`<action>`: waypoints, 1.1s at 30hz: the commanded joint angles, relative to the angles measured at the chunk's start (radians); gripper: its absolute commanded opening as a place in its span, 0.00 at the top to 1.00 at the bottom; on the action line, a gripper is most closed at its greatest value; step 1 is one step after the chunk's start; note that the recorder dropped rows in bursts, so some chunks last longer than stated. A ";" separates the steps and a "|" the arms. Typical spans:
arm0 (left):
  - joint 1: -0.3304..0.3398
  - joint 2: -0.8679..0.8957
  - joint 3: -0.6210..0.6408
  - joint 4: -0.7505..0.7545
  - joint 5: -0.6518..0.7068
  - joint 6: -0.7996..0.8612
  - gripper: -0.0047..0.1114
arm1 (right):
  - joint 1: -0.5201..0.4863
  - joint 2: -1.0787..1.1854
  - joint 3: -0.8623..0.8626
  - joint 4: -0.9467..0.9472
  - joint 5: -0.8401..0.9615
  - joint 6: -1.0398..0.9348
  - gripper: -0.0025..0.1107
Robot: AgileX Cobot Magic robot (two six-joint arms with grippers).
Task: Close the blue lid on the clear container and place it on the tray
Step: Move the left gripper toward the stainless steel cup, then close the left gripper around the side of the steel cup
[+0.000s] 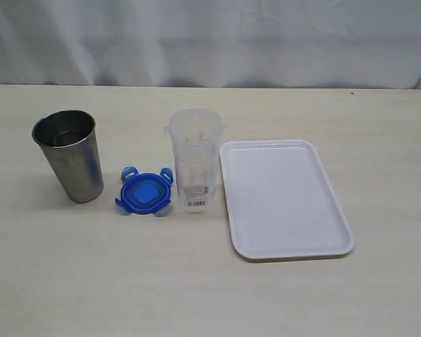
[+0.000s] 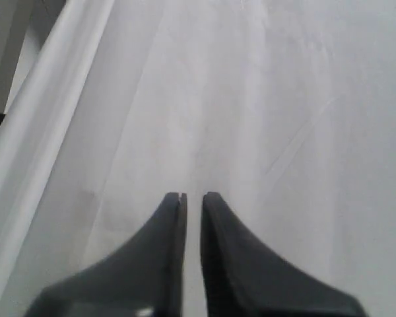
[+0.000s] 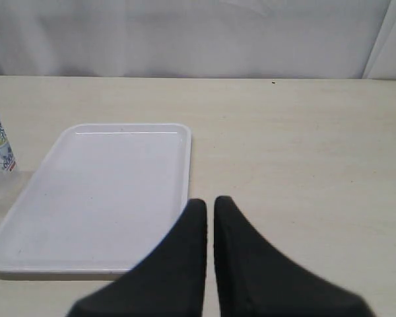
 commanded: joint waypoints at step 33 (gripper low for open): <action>0.003 1.630 -0.195 0.411 -0.708 0.073 0.20 | -0.007 -0.005 0.002 0.000 0.002 -0.005 0.94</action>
